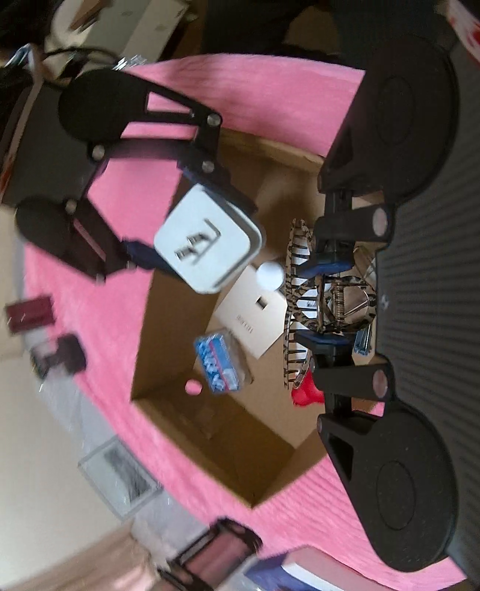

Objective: Organize rigid objects
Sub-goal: 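Carry the hair clip and plug adapter with both tools over the cardboard box, then lower both tools into the box and open them to release the items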

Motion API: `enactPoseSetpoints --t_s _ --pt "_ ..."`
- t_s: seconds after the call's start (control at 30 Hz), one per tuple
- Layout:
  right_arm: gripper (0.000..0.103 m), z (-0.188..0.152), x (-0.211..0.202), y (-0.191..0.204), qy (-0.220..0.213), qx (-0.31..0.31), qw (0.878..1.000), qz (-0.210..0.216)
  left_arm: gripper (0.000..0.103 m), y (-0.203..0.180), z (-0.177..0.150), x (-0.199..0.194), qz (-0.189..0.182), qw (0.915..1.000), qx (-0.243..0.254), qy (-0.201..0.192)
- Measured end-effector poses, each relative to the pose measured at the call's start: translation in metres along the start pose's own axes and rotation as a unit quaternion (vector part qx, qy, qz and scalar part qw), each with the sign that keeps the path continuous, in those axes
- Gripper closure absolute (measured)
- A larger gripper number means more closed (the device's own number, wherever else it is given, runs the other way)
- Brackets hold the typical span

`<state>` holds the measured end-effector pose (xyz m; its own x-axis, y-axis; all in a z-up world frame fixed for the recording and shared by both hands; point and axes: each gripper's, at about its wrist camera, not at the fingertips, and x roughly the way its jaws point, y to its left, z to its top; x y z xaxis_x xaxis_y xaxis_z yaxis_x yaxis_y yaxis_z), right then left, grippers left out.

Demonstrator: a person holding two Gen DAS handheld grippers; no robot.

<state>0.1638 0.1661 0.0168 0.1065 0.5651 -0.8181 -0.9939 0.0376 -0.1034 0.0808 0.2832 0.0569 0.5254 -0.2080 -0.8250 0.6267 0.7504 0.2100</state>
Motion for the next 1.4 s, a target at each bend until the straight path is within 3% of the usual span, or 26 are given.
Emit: enactPoseSetpoints --t_s 0.43,0.73,1.07,1.4 --pt "0.042 0.001 0.065 0.001 0.126 -0.11 0.986 0.016 0.077 0.0 0.004 0.052 -0.064 0.9945 0.062 0.055" --pt "0.042 -0.002 0.088 0.0 0.185 -0.146 0.971 0.033 0.077 -0.003 0.002 0.072 -0.079 0.9904 0.078 0.082" --pt "0.042 -0.005 0.097 0.002 0.219 -0.168 0.96 0.042 0.077 -0.004 0.001 0.084 -0.083 0.9898 0.074 0.089" --pt "0.038 -0.013 0.093 0.007 0.196 -0.205 0.959 0.027 0.077 -0.005 0.001 0.082 -0.076 0.9915 0.063 0.084"
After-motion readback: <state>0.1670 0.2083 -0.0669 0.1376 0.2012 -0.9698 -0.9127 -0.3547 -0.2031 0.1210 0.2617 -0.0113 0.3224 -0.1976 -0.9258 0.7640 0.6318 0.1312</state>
